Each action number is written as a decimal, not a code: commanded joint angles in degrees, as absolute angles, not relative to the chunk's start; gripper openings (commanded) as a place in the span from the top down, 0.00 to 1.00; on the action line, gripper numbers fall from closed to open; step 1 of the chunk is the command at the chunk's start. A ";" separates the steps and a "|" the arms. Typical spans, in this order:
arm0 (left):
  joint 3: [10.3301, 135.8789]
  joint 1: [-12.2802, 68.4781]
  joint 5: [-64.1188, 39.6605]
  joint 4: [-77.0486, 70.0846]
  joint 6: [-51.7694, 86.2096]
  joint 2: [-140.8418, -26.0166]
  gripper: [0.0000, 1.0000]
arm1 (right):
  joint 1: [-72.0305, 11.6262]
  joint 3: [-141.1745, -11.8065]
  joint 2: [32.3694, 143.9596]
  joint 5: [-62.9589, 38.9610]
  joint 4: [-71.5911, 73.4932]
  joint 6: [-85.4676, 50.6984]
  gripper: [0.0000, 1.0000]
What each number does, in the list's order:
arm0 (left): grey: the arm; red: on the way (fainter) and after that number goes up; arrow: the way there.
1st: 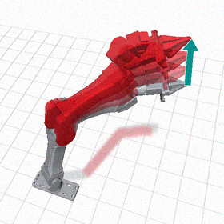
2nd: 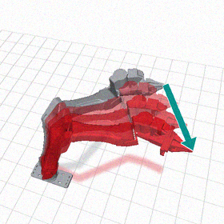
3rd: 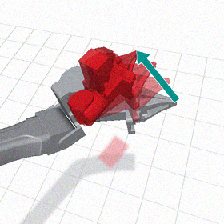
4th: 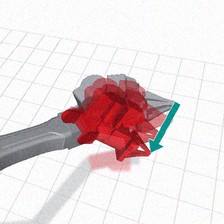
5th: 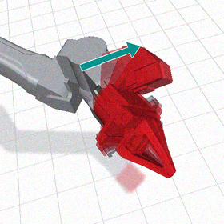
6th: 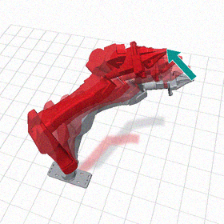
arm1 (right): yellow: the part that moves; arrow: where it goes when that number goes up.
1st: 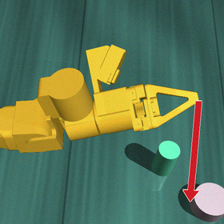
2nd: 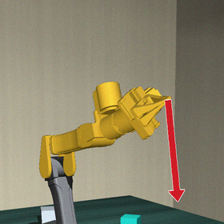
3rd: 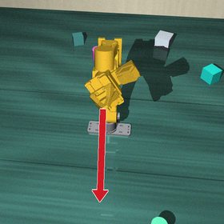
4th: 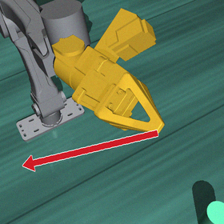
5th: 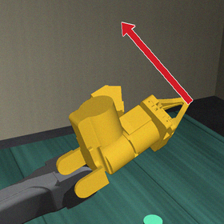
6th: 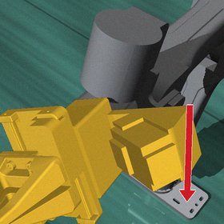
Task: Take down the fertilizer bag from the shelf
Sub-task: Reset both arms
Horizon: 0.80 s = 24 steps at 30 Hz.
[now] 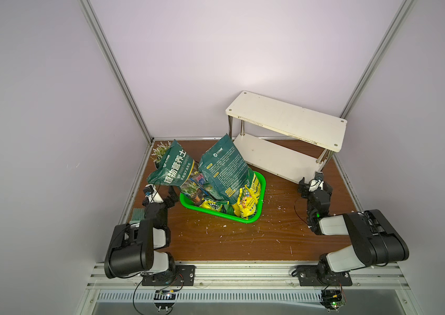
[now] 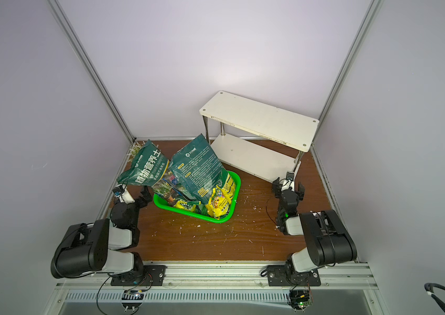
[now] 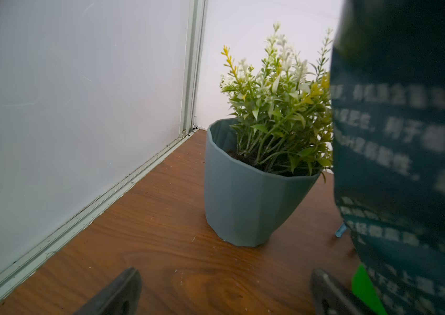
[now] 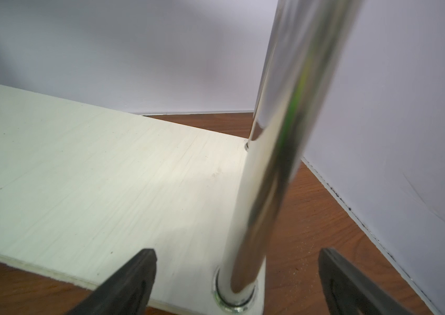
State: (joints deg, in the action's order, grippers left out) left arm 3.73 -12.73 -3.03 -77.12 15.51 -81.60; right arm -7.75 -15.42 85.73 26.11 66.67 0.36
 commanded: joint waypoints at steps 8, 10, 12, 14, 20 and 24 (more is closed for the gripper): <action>8.44 -2.89 -8.99 -78.76 0.11 -87.08 0.00 | -7.92 -11.09 87.47 19.65 77.23 1.72 0.01; 7.70 -2.97 -6.62 -82.05 1.43 -88.32 0.00 | -8.01 -9.69 89.14 19.89 82.52 1.97 0.01; 8.19 -2.98 -6.84 -82.58 1.37 -89.03 0.00 | -7.99 -10.21 88.20 19.95 79.71 1.69 0.01; 9.03 -2.98 -6.73 -81.36 1.49 -89.08 0.00 | -7.82 -11.07 87.39 19.48 76.84 1.38 0.01; 10.66 -2.99 -8.30 -77.97 0.79 -89.04 0.00 | -7.73 -10.99 87.57 19.46 77.34 1.35 0.01; 10.73 -2.98 -8.35 -77.96 0.84 -89.17 0.00 | -7.66 -11.36 87.73 19.14 76.70 1.29 0.01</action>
